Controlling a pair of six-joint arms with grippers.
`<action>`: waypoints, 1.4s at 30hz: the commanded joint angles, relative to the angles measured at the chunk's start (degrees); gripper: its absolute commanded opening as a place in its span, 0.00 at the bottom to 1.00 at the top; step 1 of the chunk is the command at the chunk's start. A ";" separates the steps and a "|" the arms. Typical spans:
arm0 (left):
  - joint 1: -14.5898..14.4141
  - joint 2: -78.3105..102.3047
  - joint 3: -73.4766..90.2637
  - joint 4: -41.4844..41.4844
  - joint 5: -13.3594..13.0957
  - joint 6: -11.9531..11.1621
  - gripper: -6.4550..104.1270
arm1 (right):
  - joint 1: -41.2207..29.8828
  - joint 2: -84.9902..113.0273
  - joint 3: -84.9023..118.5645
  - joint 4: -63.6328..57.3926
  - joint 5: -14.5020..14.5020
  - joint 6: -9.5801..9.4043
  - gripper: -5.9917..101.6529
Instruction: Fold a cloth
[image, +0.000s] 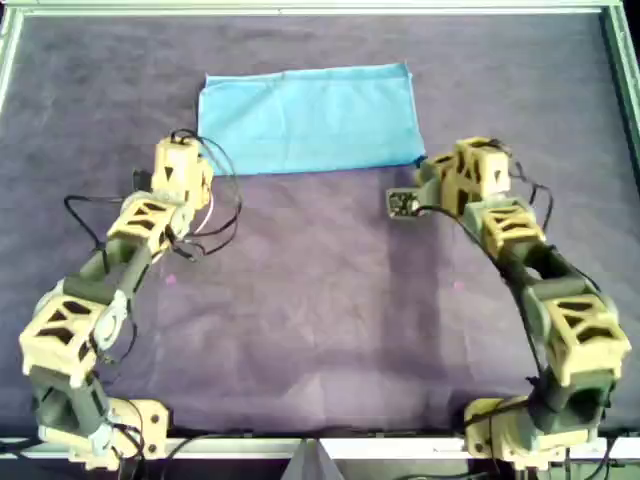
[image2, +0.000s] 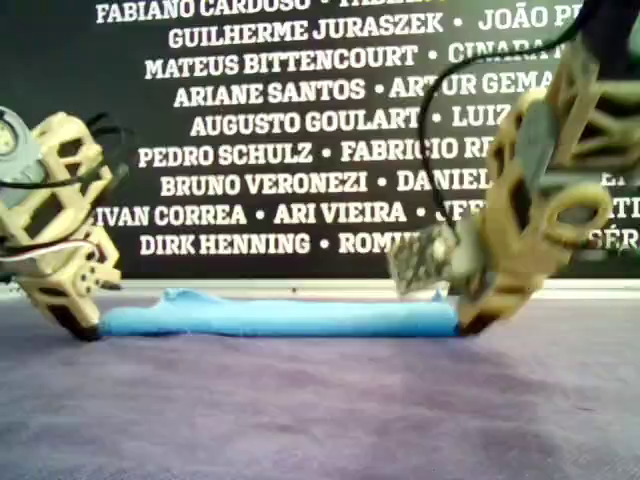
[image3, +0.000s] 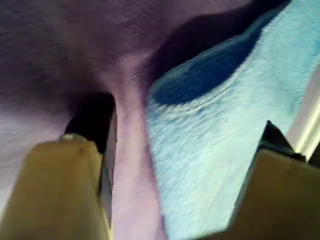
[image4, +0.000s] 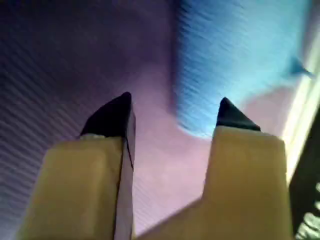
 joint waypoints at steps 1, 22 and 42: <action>-0.62 -0.53 -4.92 -1.14 -0.35 0.18 0.95 | -0.26 0.62 -6.50 -1.58 0.18 0.44 0.67; -0.53 -5.01 -12.74 -1.14 -0.26 0.26 0.95 | 0.35 -12.66 -31.03 15.38 0.09 0.79 0.67; -1.14 -9.67 -17.84 -0.18 -0.44 0.26 0.84 | 0.53 -15.38 -35.68 16.26 0.00 0.26 0.48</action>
